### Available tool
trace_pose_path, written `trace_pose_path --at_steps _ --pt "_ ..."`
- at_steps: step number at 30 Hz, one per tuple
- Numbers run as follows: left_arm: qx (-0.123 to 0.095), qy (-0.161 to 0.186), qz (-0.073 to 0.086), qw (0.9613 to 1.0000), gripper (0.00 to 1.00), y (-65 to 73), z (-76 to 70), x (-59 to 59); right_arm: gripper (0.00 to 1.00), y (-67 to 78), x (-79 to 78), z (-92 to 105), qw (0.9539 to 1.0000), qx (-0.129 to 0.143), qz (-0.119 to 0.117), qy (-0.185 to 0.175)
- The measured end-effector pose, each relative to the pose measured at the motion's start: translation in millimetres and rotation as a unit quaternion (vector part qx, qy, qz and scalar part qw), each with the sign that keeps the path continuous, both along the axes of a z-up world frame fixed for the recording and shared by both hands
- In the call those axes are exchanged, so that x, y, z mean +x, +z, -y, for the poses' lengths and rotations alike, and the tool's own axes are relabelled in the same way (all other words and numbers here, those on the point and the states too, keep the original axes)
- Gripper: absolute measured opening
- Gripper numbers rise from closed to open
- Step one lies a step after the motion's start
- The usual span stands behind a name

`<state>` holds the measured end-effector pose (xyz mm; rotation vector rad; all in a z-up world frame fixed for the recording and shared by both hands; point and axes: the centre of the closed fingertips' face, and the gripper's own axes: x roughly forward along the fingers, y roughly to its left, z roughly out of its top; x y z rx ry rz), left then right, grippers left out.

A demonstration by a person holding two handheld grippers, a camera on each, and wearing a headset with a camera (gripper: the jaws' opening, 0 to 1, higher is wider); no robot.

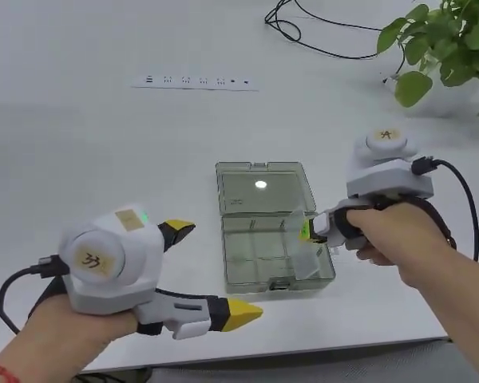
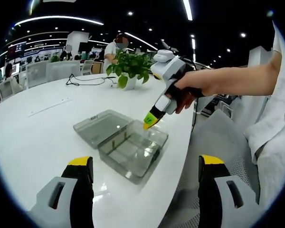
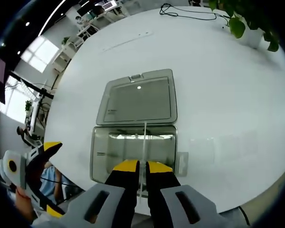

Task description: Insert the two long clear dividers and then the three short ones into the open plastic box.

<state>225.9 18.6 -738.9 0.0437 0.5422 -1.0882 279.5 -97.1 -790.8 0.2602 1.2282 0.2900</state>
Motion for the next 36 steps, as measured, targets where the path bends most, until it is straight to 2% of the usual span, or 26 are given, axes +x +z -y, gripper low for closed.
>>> trace_pose_path --at_steps 10,24,36 --pt "0.002 0.0 0.0 1.0 0.94 -1.9 -1.1 0.9 0.07 -3.1 -0.5 0.2 1.0 -0.004 0.001 0.005" --pt "0.005 -0.002 0.0 1.0 0.95 -2.9 0.0 0.5 0.08 -3.5 -3.6 -11.2 0.9988 -0.007 0.027 0.041" --pt "0.011 0.002 -0.002 0.9999 0.95 -5.6 -2.8 -1.1 0.09 -15.9 3.1 -10.7 0.9972 -0.007 0.036 0.065"
